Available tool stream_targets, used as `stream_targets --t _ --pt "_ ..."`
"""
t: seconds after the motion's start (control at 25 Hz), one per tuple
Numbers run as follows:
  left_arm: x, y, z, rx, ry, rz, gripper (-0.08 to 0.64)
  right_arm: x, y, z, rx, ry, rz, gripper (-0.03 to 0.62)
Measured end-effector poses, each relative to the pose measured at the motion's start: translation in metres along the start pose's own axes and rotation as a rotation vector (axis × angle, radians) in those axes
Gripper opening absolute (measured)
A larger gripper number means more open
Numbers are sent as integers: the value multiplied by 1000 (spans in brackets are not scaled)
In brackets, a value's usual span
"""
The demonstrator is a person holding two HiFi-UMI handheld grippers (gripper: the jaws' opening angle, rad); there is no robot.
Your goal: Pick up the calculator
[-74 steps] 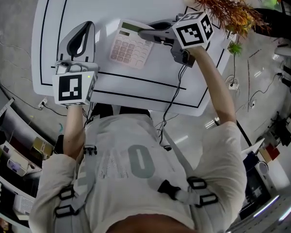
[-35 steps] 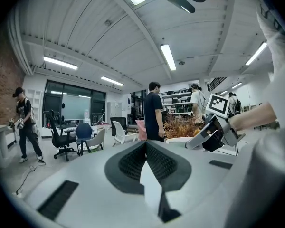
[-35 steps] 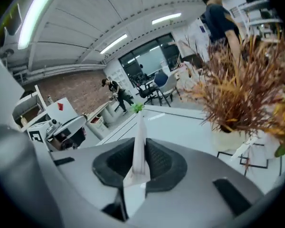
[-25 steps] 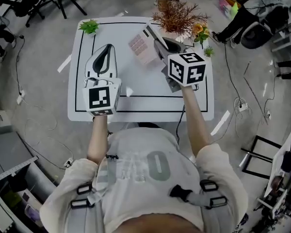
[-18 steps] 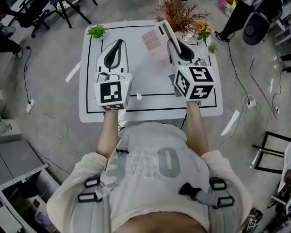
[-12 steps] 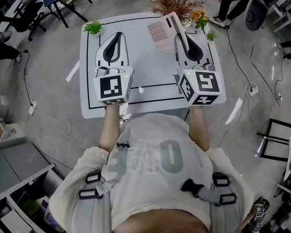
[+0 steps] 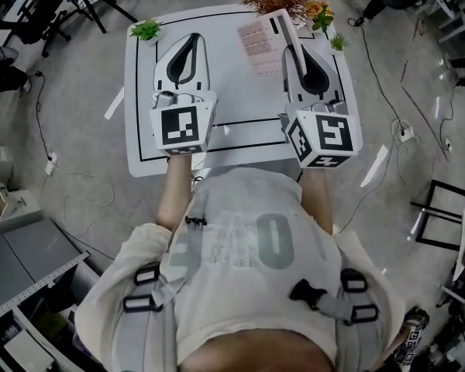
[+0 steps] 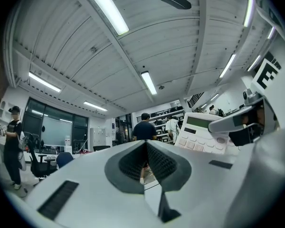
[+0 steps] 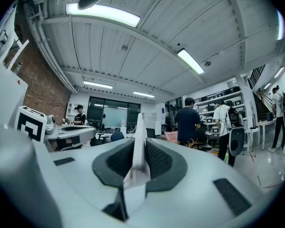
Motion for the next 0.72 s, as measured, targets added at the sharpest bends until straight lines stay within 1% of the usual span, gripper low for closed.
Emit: stream_targets --t 0.08,0.12,0.28,0.4,0.52,0.72 --pt "4 -5 2 -8 35 25 20 -1 -1 1 5 -3 1 69" --pt "4 -6 3 -7 39 30 20 -2 -1 1 7 -4 1 69" --pt "-1 -7 6 4 -19 -3 20 -1 0 7 8 -3 2 69" --pt "-3 -8 6 2 -23 -13 20 -2 -1 8 4 -1 7 69" --pt "-11 -12 -4 0 -21 -16 20 -7 -10 4 0 0 5 69" --pt "-37 -24 -31 0 3 -42 20 -24 -43 -10 4 0 -25 69"
Point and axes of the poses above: the fingertips, and each gripper's own axes: y backward along the fingers, z to its right, x out of its top, the point moved 3 cm from there along y, backward along the fingers, and after that the axes turned 11 degrees about -x, right-handed, at the moved point
